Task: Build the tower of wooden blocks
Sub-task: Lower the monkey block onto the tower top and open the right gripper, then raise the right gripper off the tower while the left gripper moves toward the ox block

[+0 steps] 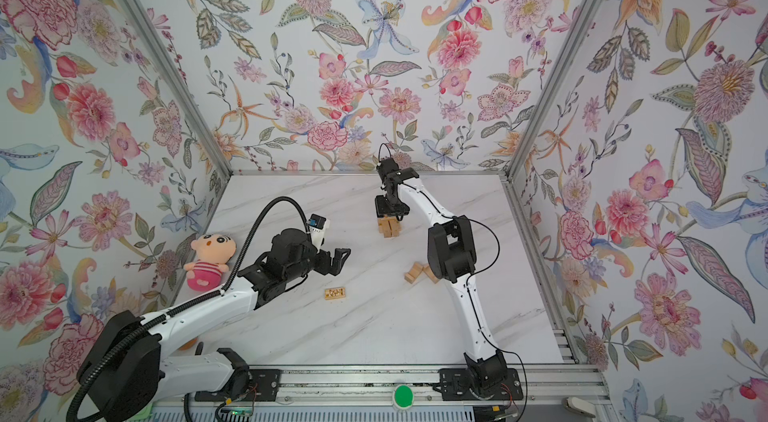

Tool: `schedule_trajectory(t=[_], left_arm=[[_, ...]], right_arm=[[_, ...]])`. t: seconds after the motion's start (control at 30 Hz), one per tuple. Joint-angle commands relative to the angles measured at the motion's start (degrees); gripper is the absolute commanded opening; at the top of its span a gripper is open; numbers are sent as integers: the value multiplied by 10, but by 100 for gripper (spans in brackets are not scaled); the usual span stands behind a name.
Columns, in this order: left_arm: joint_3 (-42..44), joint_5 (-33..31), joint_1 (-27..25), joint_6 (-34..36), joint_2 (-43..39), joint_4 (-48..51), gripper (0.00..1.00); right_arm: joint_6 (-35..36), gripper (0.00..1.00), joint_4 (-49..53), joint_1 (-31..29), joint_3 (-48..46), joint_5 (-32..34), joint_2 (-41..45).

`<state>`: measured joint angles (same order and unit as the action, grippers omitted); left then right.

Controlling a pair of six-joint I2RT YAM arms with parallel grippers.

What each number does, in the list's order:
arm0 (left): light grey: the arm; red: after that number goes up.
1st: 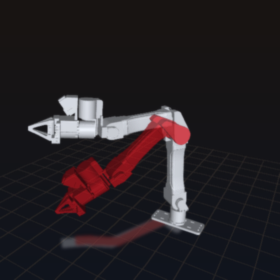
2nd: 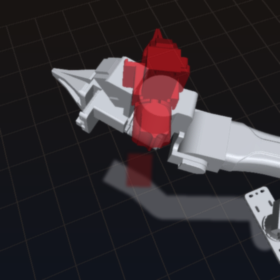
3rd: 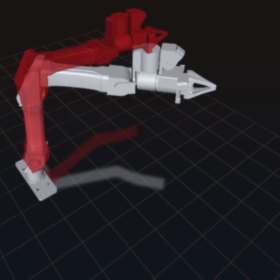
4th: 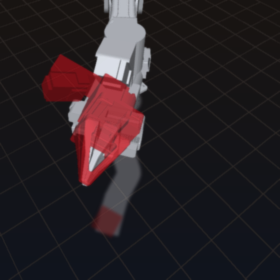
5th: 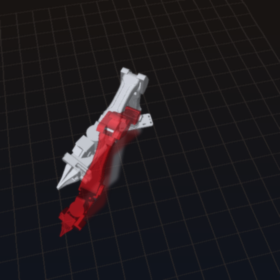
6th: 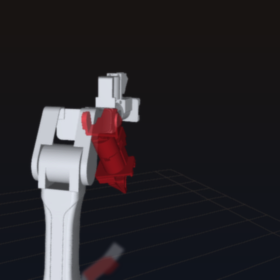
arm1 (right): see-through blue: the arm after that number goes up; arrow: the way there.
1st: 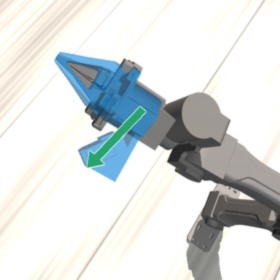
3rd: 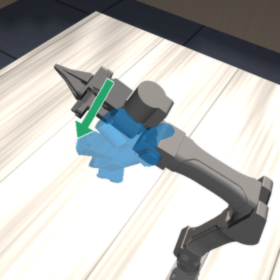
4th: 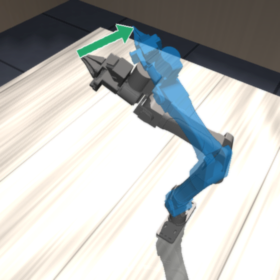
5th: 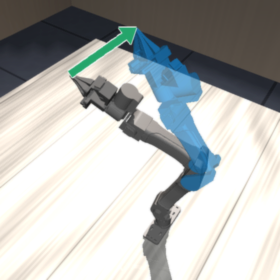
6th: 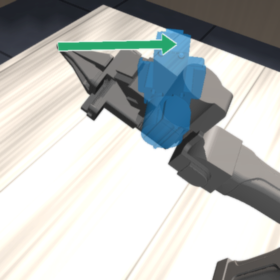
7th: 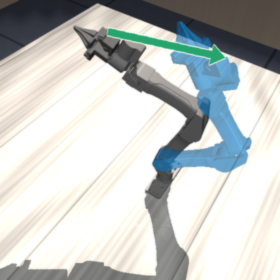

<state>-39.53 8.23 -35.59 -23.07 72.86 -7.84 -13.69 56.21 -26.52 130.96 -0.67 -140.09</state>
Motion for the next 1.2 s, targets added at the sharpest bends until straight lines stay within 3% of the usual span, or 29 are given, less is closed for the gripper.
schedule_trajectory(t=[0.0,0.13,0.47,0.87,1.17], left_arm=[[8,11,8,8,0,-11,99],[8,11,9,9,0,-11,99],[4,15,12,11,-2,-8,99],[6,4,12,10,-36,6,99],[48,-3,12,-12,-109,17,99]], right_arm=[[1,64,17,3,21,-8,-15],[2,65,19,3,28,-14,-19],[5,79,26,3,30,-13,-17],[5,84,26,2,30,10,32],[3,84,26,-14,-23,29,88]])
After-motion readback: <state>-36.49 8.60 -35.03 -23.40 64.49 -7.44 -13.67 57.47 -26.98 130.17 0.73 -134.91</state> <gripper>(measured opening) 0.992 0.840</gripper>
